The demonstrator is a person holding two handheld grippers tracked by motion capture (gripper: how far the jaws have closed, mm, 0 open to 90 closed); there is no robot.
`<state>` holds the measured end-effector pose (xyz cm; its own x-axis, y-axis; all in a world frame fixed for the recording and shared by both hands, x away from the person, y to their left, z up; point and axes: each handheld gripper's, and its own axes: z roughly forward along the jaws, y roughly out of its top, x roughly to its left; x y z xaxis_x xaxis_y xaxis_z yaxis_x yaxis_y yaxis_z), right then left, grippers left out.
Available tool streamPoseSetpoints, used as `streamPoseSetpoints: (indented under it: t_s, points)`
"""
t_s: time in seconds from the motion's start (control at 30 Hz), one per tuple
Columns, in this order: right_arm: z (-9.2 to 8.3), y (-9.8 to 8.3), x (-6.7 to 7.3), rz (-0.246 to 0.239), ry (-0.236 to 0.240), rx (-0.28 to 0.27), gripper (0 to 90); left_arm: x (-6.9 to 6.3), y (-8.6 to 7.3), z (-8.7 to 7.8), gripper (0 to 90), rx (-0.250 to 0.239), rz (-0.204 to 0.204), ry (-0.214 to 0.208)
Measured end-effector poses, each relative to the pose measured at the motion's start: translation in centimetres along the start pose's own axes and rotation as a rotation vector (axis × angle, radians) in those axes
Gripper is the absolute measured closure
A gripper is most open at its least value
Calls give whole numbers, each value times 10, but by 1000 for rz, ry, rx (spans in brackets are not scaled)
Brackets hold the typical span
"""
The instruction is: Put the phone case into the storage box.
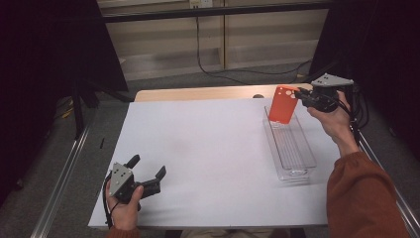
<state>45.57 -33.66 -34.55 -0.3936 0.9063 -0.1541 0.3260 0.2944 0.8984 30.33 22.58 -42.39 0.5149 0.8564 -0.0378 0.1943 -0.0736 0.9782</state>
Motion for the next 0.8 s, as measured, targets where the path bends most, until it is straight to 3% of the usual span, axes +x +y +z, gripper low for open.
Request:
streamPoseSetpoints:
  t_s: [0.8]
  points:
    - [23, -6, 8, -49, -27, 29, 815, 0, 0, 0, 26, 2, 1, 1]
